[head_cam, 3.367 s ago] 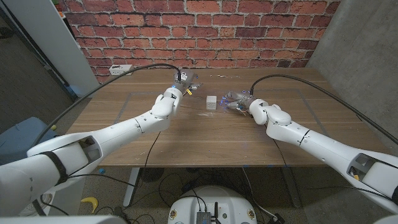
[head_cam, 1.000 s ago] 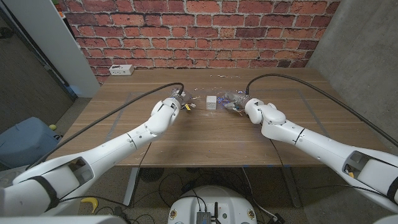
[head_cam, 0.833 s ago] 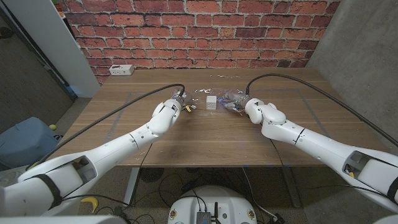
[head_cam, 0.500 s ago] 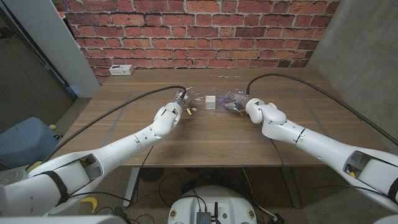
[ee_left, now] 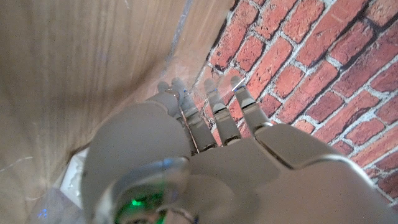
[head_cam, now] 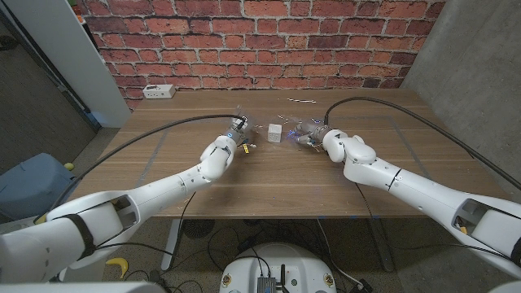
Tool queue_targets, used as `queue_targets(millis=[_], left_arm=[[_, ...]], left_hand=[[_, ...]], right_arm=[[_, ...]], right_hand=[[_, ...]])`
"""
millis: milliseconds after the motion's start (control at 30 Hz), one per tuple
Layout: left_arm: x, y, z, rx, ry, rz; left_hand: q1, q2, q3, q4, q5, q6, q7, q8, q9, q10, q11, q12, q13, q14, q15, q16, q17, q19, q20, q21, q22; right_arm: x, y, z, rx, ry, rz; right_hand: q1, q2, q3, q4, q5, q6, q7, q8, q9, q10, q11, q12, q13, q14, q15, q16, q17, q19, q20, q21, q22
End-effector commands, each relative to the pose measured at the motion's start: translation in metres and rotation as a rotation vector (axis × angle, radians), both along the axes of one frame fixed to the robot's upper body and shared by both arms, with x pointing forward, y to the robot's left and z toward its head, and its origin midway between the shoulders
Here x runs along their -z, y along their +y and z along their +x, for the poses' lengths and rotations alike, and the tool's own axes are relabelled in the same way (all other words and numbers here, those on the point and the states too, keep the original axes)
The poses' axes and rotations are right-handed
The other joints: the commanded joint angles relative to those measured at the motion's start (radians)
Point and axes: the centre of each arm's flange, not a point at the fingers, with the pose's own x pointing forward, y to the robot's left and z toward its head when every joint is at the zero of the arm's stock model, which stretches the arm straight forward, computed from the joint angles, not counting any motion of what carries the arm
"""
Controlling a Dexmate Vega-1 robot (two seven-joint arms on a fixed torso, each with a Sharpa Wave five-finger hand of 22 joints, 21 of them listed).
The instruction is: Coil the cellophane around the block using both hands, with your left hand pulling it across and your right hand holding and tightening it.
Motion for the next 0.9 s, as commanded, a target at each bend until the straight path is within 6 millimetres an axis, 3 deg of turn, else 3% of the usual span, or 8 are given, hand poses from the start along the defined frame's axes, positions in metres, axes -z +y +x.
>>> queue_targets(millis=[33,400,900], left_arm=[[-0.024,-0.012,-0.012,0.064,-0.157,0.227],[-0.037,-0.026,-0.019,0.117,-0.208,0.463],[-0.055,-0.05,-0.027,0.248,-0.289,0.711]], left_hand=[[-0.015,-0.003,0.01,0.008,-0.001,0.01,-0.014,-0.006,0.003,0.02,-0.001,-0.005,0.006,0.01,-0.134,-0.002,0.002,0.002,-0.015,0.005,0.001],[-0.028,-0.009,0.027,0.018,0.001,0.02,-0.037,-0.016,0.005,0.034,-0.004,-0.016,0.007,0.003,-0.15,-0.013,0.002,-0.004,-0.047,0.005,-0.001],[-0.029,-0.01,0.041,0.017,0.003,0.024,-0.038,-0.023,0.005,0.039,-0.003,-0.024,0.008,0.013,-0.161,-0.014,0.004,-0.007,-0.068,0.005,-0.003]], right_arm=[[0.005,-0.004,-0.001,0.012,0.004,0.006],[0.009,-0.005,-0.001,0.018,0.007,-0.003],[0.018,-0.011,0.003,0.021,0.026,0.002]], right_hand=[[-0.006,0.002,0.007,-0.001,-0.002,0.008,-0.002,0.003,0.002,0.012,0.003,0.005,0.002,0.01,-0.118,0.009,0.002,0.004,-0.002,0.002,0.005],[0.012,-0.007,0.016,-0.022,-0.002,0.013,0.0,0.002,0.002,0.014,0.008,0.004,0.002,0.014,-0.114,0.008,-0.004,0.011,0.009,0.005,0.004],[0.021,-0.011,0.019,-0.034,-0.004,0.013,-0.001,0.0,0.002,0.014,0.006,0.003,0.002,0.014,-0.115,0.007,-0.008,0.012,0.009,0.006,0.004]])
